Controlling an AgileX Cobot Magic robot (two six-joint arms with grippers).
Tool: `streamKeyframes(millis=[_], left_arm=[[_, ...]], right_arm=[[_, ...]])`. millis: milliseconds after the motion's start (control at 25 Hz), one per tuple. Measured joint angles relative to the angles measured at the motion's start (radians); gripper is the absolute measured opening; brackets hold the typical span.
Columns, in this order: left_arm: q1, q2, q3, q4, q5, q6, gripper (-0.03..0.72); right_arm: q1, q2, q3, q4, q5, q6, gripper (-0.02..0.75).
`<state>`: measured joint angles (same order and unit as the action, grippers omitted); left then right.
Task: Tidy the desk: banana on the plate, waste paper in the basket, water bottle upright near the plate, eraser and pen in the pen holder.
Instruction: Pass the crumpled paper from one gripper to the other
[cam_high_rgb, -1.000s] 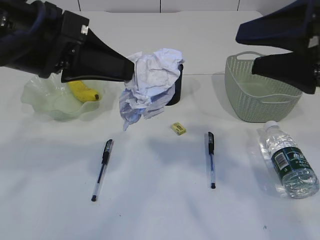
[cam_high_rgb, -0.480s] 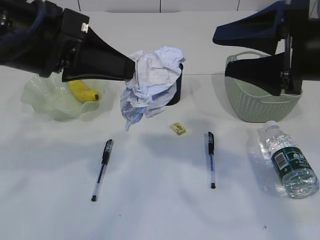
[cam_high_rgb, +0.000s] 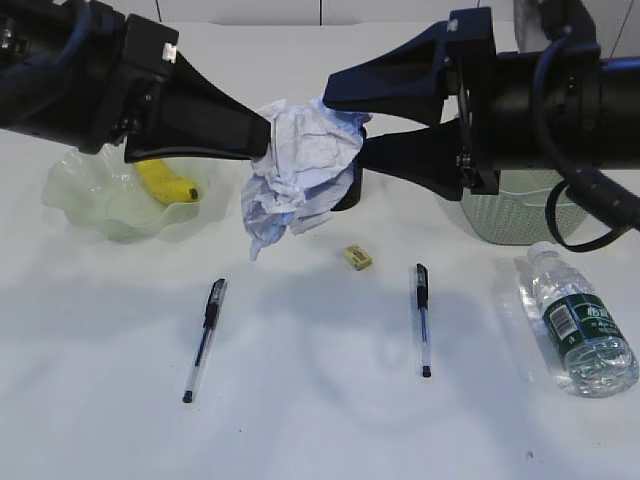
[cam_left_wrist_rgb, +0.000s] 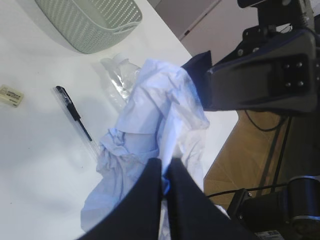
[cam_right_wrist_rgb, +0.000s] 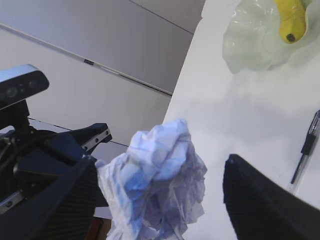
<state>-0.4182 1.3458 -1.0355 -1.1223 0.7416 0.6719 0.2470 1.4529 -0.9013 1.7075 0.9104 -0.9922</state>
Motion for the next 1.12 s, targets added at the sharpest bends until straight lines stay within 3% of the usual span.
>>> streamKeyframes(millis=[520, 640, 1000, 1120], left_arm=[[0.0, 0.0, 0.0, -0.001, 0.0, 0.0, -0.013], [0.0, 0.0, 0.0, -0.001, 0.0, 0.0, -0.013], [0.0, 0.0, 0.0, -0.001, 0.0, 0.002, -0.013], [0.0, 0.0, 0.0, -0.001, -0.006, 0.002, -0.006]], right_arm=[[0.033, 0.042, -0.024, 0.072, 0.019, -0.058, 0.58], [0.033, 0.042, -0.027, 0.072, 0.039, -0.058, 0.551], [0.033, 0.042, -0.027, 0.064, 0.057, -0.056, 0.199], [0.033, 0.042, -0.027, 0.064, 0.062, -0.056, 0.119]])
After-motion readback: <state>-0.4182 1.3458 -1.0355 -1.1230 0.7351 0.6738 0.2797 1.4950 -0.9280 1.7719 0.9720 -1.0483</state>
